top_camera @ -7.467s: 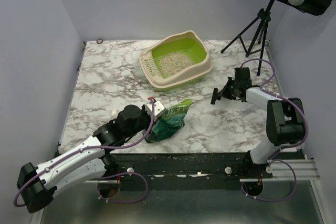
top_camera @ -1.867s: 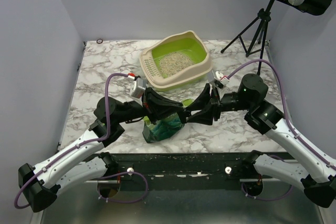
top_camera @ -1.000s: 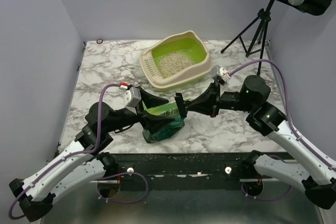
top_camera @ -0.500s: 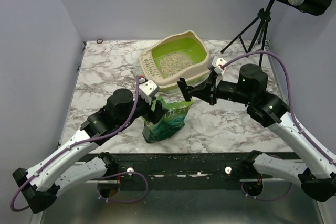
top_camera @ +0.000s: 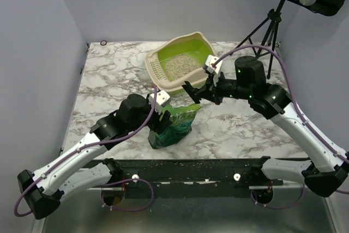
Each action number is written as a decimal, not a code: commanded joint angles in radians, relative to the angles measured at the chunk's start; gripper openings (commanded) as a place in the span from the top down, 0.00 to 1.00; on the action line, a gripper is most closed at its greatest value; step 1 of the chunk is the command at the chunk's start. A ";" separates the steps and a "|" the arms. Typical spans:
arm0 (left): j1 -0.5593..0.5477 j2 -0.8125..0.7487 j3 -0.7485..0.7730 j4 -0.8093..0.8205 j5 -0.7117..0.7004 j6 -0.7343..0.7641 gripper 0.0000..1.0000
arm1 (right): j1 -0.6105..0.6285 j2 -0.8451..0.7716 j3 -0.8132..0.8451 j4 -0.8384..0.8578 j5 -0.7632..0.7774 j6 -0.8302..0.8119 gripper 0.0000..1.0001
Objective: Fill the litter box with clean litter
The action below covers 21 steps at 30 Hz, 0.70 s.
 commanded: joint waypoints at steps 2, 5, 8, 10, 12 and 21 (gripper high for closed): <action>-0.003 0.010 -0.023 -0.030 0.034 0.032 0.28 | 0.008 0.038 0.046 -0.083 0.003 -0.048 1.00; -0.003 0.010 -0.046 -0.027 0.029 0.031 0.29 | 0.008 0.072 0.072 -0.134 -0.020 -0.071 1.00; -0.003 0.016 -0.069 -0.027 0.017 0.026 0.39 | 0.008 0.099 0.084 -0.166 -0.035 -0.116 1.00; -0.003 0.033 -0.065 -0.036 0.014 0.023 0.62 | 0.008 0.116 0.090 -0.172 -0.037 -0.145 1.00; -0.001 0.046 -0.062 -0.039 0.000 0.023 0.87 | 0.008 0.141 0.104 -0.198 -0.052 -0.194 1.00; -0.003 0.037 -0.069 -0.024 0.014 0.029 1.00 | 0.008 0.196 0.112 -0.232 -0.157 -0.455 0.99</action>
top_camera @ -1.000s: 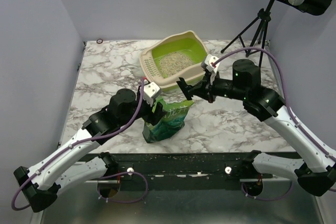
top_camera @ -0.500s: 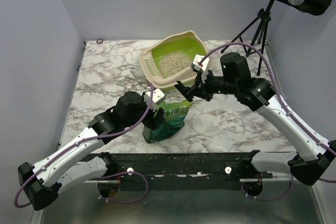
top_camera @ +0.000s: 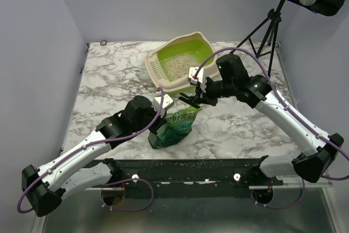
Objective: Fill the litter box with clean litter
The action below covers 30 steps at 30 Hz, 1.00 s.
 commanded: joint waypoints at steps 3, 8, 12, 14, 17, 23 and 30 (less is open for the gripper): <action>-0.003 -0.014 -0.014 -0.006 -0.004 0.004 1.00 | 0.008 0.053 0.049 -0.059 -0.152 -0.207 1.00; -0.001 -0.017 -0.015 -0.003 -0.010 0.004 1.00 | 0.008 0.102 0.082 -0.093 -0.186 -0.266 1.00; 0.000 -0.018 -0.017 0.002 -0.013 0.001 1.00 | 0.008 0.147 0.117 -0.134 -0.200 -0.297 1.00; 0.001 -0.022 -0.018 0.000 -0.018 0.001 1.00 | 0.008 0.162 0.131 -0.151 -0.215 -0.306 0.99; 0.004 -0.022 -0.020 0.005 -0.020 0.000 1.00 | 0.008 0.182 0.146 -0.180 -0.238 -0.319 1.00; 0.008 -0.028 -0.021 0.006 -0.024 -0.002 1.00 | 0.011 0.204 0.137 -0.188 -0.264 -0.325 1.00; 0.008 -0.048 -0.028 0.012 -0.027 -0.002 1.00 | 0.012 0.231 0.132 -0.162 -0.260 -0.326 1.00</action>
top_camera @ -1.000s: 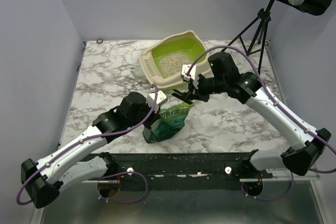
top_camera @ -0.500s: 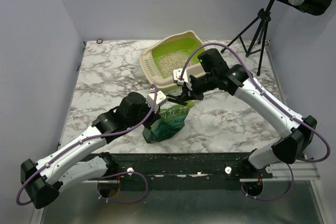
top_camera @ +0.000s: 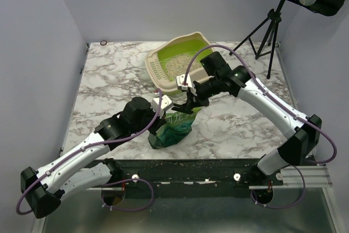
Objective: Fill the litter box with clean litter
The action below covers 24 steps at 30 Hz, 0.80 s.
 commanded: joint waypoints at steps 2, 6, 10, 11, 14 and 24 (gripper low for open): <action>0.006 -0.028 -0.015 0.004 -0.029 -0.003 1.00 | 0.009 0.028 0.020 -0.012 -0.034 -0.023 1.00; 0.006 -0.034 -0.016 0.004 -0.035 -0.005 1.00 | 0.014 0.063 0.028 -0.053 0.011 -0.032 1.00; 0.009 -0.043 -0.021 0.012 -0.047 -0.008 1.00 | 0.026 0.077 -0.007 -0.064 0.050 -0.041 1.00; 0.009 -0.043 -0.021 0.013 -0.047 -0.009 1.00 | 0.031 0.077 -0.018 -0.066 0.063 -0.050 1.00; 0.010 -0.045 -0.024 0.015 -0.047 -0.008 1.00 | 0.037 0.067 -0.053 -0.046 0.086 -0.059 1.00; 0.014 -0.083 -0.041 0.033 -0.087 -0.009 1.00 | 0.045 0.039 -0.144 -0.047 0.251 -0.079 1.00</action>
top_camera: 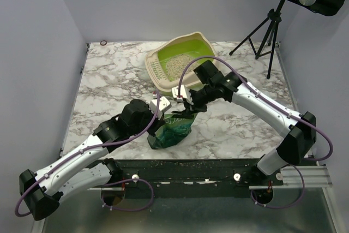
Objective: Fill the litter box with clean litter
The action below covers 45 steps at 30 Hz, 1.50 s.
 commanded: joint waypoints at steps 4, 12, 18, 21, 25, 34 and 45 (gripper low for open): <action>0.013 -0.059 -0.013 0.024 -0.084 -0.004 1.00 | 0.029 0.021 -0.087 -0.050 0.169 -0.004 1.00; 0.014 -0.066 -0.022 0.039 -0.122 -0.002 1.00 | 0.050 0.061 -0.087 -0.053 0.106 0.003 1.00; 0.016 -0.065 -0.025 0.042 -0.138 -0.001 1.00 | 0.067 0.063 -0.096 -0.042 0.059 0.027 0.86; 0.016 -0.065 -0.025 0.045 -0.142 -0.001 1.00 | 0.067 0.055 -0.096 -0.032 0.031 0.045 0.75; 0.017 -0.065 -0.027 0.047 -0.144 0.001 1.00 | 0.067 0.006 -0.107 0.027 0.030 0.069 0.48; 0.016 -0.066 -0.030 0.047 -0.142 0.004 1.00 | 0.067 -0.114 -0.121 0.160 0.148 0.157 0.00; 0.017 -0.094 -0.012 0.044 -0.104 -0.002 0.69 | 0.066 -0.361 -0.205 0.545 0.520 0.668 0.00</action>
